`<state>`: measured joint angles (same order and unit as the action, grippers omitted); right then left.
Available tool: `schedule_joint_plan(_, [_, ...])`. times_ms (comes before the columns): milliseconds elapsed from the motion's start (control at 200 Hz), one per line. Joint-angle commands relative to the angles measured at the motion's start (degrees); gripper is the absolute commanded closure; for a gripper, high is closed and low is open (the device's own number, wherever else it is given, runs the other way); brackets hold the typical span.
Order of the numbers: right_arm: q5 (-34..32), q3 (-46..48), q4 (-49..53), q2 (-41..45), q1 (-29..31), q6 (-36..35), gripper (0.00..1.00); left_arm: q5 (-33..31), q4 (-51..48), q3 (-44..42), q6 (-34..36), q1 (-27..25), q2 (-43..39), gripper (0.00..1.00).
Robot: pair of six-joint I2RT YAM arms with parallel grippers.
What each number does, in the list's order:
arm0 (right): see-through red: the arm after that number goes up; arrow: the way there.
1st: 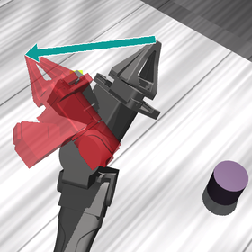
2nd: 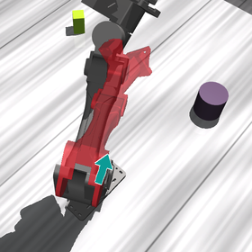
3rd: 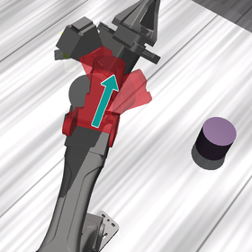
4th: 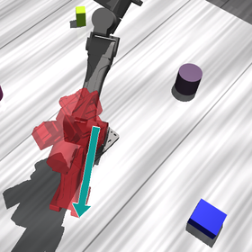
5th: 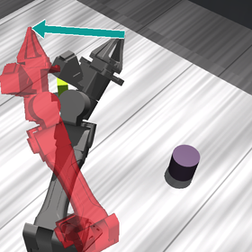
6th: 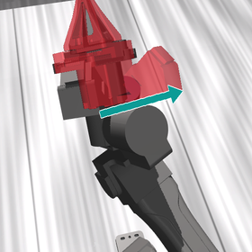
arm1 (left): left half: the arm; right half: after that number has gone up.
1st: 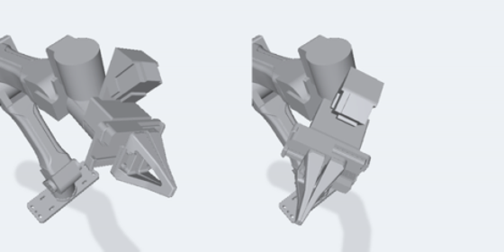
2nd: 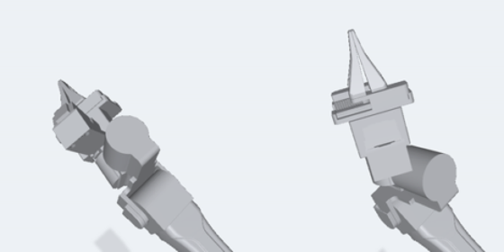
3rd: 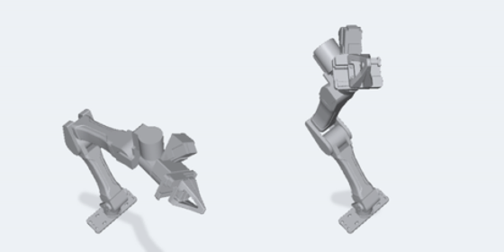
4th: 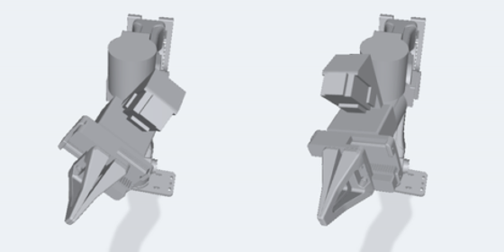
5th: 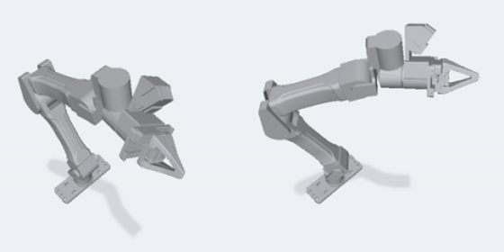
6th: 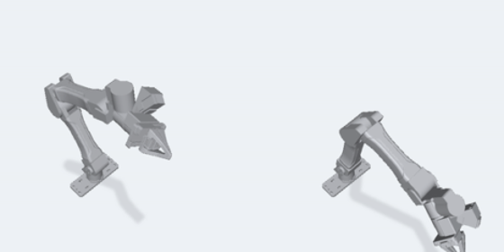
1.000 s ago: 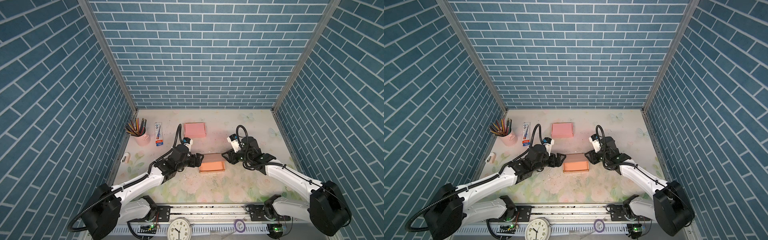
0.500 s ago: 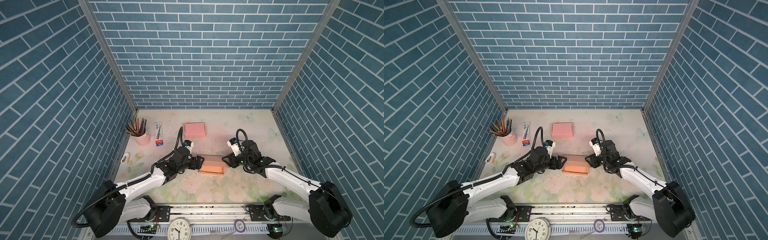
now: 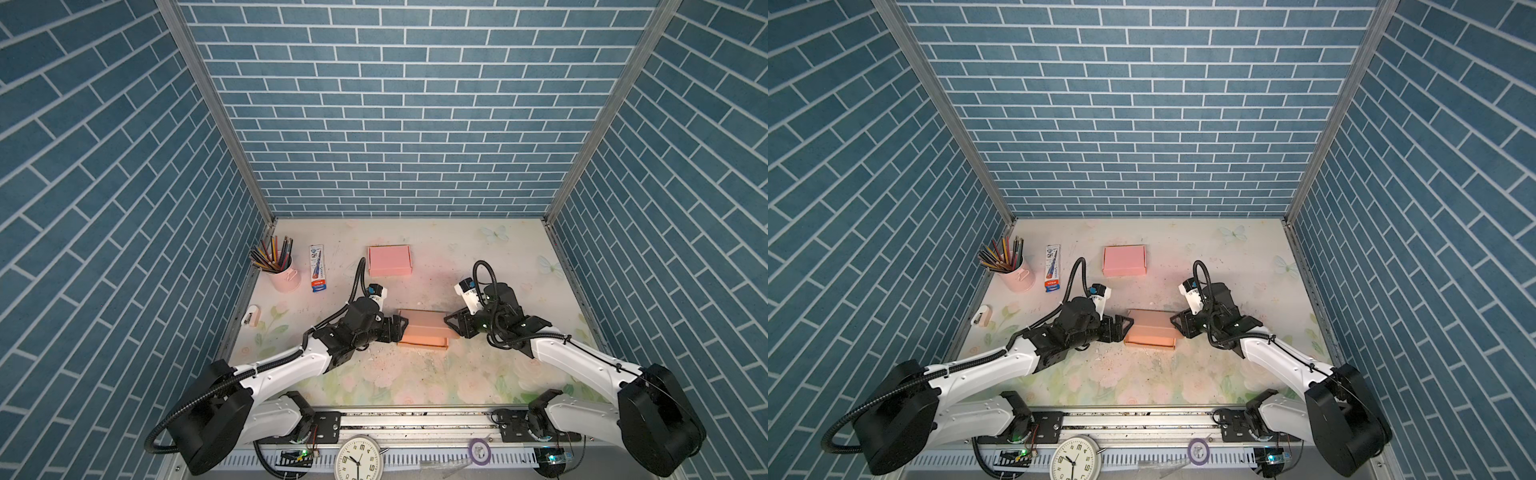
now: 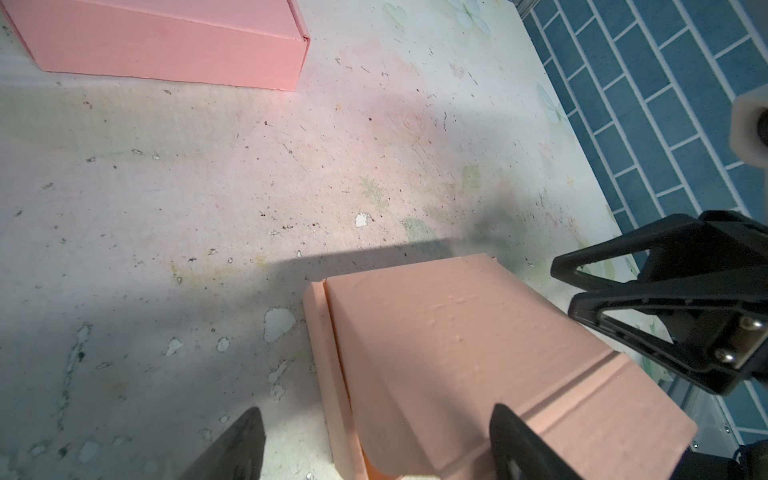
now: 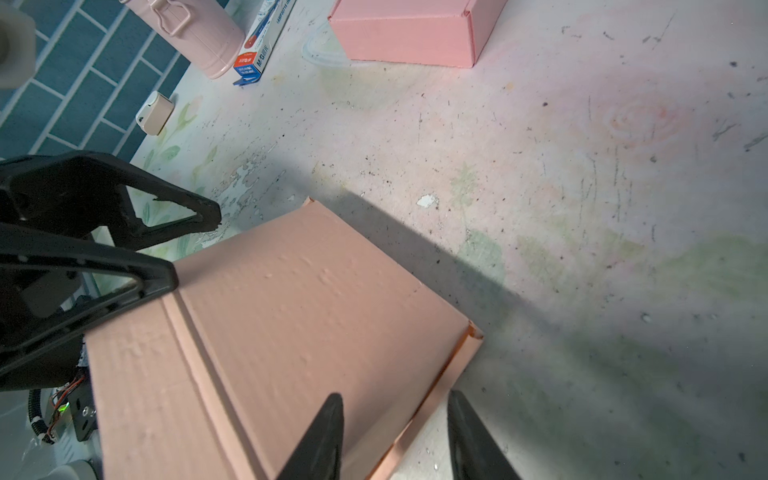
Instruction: Fold the paper box
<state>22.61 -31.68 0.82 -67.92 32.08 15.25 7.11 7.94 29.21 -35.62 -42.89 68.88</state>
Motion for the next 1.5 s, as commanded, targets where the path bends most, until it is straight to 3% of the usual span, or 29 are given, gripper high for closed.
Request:
schedule_joint_plan(0, [1.3, 1.0, -1.0, 0.9, -0.3, 1.7, 0.58, -0.3, 1.4, -1.0, -0.8, -0.5, 0.6, 0.15])
schedule_joint_plan(925, [1.3, 3.1, 0.3, 4.8, -0.2, 2.7, 0.59, 0.1, 5.3, -3.1, -1.8, -2.3, 4.3, 0.23])
schedule_joint_plan(1190, [1.9, 6.3, -0.4, 9.7, 1.3, 6.1, 0.6, -0.2, 6.6, -3.9, -2.4, -3.1, 4.7, 0.26])
schedule_joint_plan(1495, [1.0, 8.4, -2.1, 8.7, 4.3, 8.1, 0.6, -0.5, 6.9, -4.3, -2.5, -3.7, 4.7, 0.28])
